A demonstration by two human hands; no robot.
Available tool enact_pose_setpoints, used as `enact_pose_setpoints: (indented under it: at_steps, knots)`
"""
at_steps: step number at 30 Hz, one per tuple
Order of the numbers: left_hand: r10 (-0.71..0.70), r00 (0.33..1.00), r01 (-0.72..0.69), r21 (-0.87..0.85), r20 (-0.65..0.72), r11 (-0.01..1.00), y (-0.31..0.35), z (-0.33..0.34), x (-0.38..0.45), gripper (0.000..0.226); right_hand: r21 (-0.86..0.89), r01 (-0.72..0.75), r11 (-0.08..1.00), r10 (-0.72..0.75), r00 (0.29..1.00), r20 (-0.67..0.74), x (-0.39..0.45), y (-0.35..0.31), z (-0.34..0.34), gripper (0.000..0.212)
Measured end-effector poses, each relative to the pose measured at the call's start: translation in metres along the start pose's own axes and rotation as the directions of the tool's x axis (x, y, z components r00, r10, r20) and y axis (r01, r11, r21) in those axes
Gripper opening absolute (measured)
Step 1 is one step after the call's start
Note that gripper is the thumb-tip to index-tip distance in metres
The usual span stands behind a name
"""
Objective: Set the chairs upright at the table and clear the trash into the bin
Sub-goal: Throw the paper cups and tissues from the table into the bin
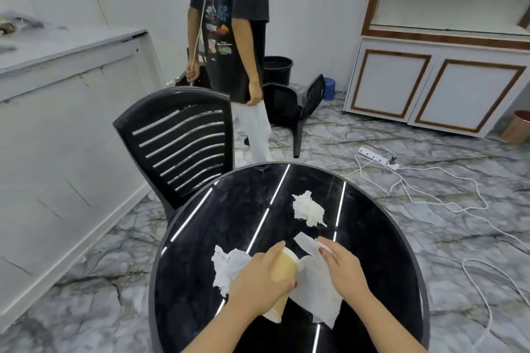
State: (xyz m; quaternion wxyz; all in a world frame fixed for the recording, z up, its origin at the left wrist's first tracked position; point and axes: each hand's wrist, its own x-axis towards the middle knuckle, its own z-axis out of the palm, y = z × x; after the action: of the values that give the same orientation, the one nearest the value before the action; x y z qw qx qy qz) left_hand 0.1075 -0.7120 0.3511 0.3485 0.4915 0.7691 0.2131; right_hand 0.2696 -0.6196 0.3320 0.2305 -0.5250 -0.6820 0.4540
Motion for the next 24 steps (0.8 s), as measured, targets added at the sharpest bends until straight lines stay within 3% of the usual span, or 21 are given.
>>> enact_pose_setpoints:
  at_steps: [6,11,17,24]
  knots:
    - [-0.041,0.983,0.026,-0.085,-0.178,0.996,-0.007,-0.03,-0.04,0.073,0.027,0.173,0.985,-0.173,0.985,-0.019,-0.001,-0.046,0.003,0.03]
    - [-0.092,0.941,0.053,-0.126,-0.327,0.991,-0.042,-0.057,-0.097,0.074,0.114,0.285,0.952,-0.293,0.954,0.061,-0.022,-0.09,0.052,0.029]
    - [-0.301,0.841,0.223,-0.218,-0.45,0.95,-0.121,-0.078,-0.184,0.074,0.167,0.374,0.912,-0.409,0.857,0.313,-0.082,-0.127,0.141,0.027]
    - [-0.528,0.718,0.385,-0.373,-0.454,0.844,-0.215,-0.057,-0.291,0.076,0.116,0.387,0.915,-0.379,0.721,0.581,-0.176,-0.111,0.242,0.03]
